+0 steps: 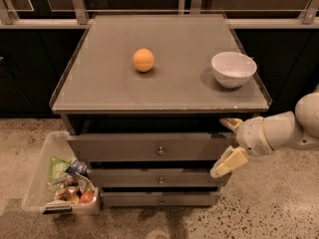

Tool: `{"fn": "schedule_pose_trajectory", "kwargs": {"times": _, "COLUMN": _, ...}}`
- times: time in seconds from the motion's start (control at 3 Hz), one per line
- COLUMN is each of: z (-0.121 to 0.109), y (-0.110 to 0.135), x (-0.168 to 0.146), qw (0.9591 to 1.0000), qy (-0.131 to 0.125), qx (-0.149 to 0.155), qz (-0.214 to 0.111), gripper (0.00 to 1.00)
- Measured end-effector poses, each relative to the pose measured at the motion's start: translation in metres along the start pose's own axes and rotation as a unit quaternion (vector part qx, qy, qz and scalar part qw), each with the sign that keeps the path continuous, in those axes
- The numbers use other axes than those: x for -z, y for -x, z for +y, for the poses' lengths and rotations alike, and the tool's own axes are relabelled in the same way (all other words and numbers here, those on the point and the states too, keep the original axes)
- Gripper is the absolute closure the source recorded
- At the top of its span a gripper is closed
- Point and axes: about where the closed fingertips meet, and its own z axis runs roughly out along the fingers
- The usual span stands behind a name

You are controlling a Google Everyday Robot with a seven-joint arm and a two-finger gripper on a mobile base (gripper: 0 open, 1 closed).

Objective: Open top drawer

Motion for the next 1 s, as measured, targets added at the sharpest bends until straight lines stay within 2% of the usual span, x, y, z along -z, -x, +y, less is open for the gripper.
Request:
{"fn": "schedule_pose_trajectory", "kwargs": {"times": 0.33, "z": -0.003, "y": 0.000, "x": -0.002, "qw": 1.0000, "qy": -0.002, "qx": 0.005, "qz": -0.002, "gripper": 0.00}}
{"fn": "schedule_pose_trajectory", "kwargs": {"times": 0.67, "z": 0.001, "y": -0.011, "x": -0.001, "qw": 0.9998, "qy": -0.008, "qx": -0.011, "qz": 0.011, "gripper": 0.00}}
{"fn": "schedule_pose_trajectory", "kwargs": {"times": 1.0, "z": -0.006, "y": -0.037, "x": -0.013, "qw": 0.9990, "qy": -0.022, "qx": -0.022, "qz": 0.033, "gripper": 0.00}}
